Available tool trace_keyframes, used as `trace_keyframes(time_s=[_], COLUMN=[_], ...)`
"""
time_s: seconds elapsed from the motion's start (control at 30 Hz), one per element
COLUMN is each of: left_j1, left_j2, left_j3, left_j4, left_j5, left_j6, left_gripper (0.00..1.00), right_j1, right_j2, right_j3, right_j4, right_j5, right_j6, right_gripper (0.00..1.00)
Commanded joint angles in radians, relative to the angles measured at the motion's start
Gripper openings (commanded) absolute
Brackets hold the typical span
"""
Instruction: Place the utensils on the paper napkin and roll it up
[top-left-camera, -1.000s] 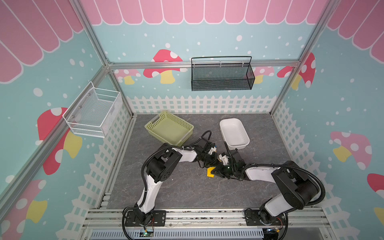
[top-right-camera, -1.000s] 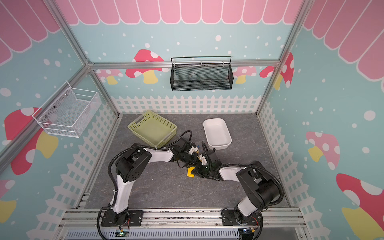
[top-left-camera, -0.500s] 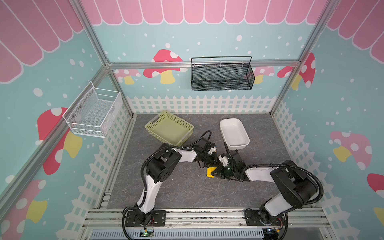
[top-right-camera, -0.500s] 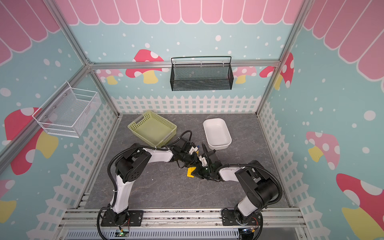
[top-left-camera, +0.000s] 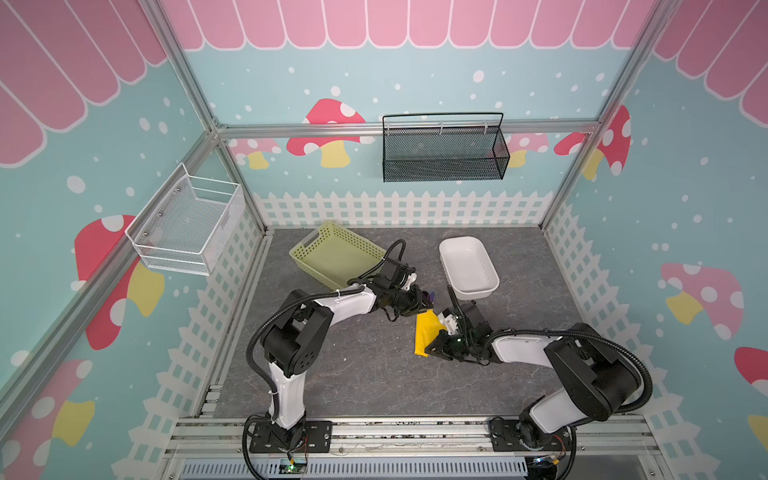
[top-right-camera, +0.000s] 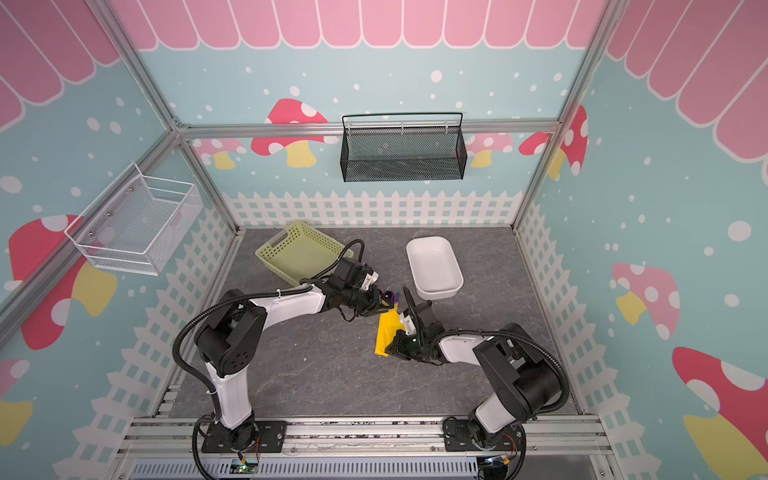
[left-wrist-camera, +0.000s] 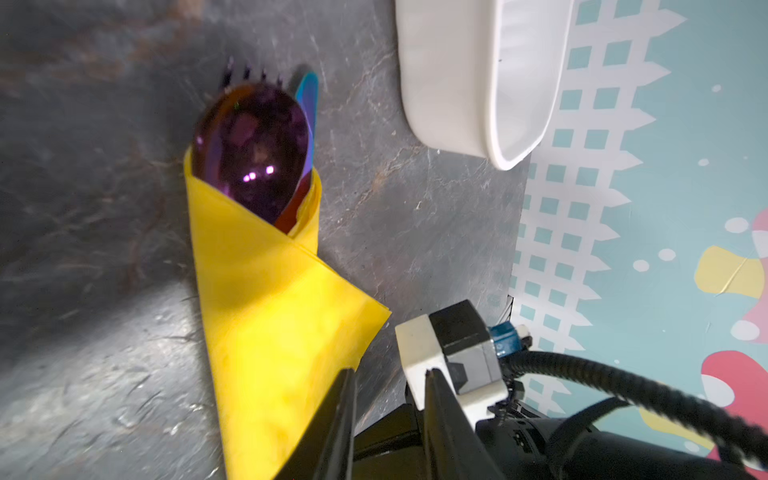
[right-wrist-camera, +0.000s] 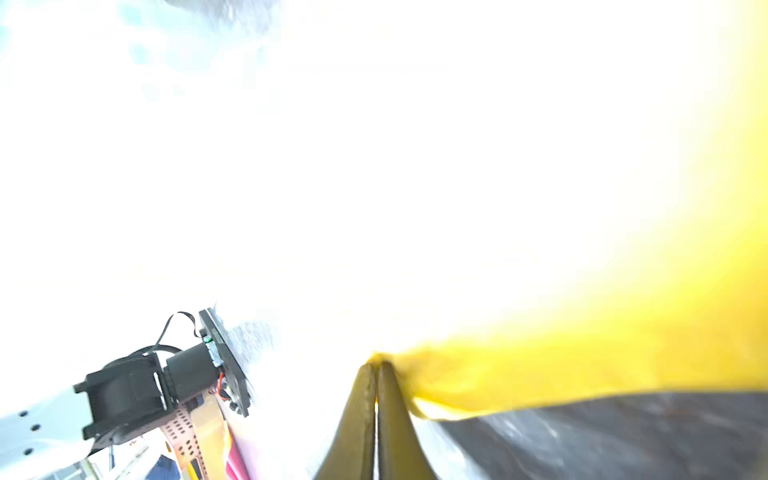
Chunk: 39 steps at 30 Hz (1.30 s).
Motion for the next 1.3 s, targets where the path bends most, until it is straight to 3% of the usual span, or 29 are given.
trace_keyframes(time_s=[0.0, 0.37, 0.77, 1.27], left_j1=[0.005, -0.049, -0.099, -0.115], left_j2=[-0.015, 0.035, 0.019, 0.058], left_j3=[0.027, 0.019, -0.094, -0.130], left_j4=[-0.109, -0.189, -0.207, -0.292], left_j5=[-0.042, 0.008, 0.088, 0.031], left_j6=[0.079, 0.156, 0.207, 0.290], left_gripper=[0.30, 0.21, 0.13, 0.11], right_j1=[0.005, 0.006, 0.005, 0.002], right_j2=[-0.011, 0.021, 0.027, -0.009], right_j3=[-0.015, 0.043, 0.051, 0.097], right_j4=[-0.178, -0.185, -0.195, -0.223], right_j5=[0.052, 0.066, 0.075, 0.084], right_j6=[-0.055, -0.067, -0.063, -0.063], right_gripper=[0.08, 0.08, 0.08, 0.08])
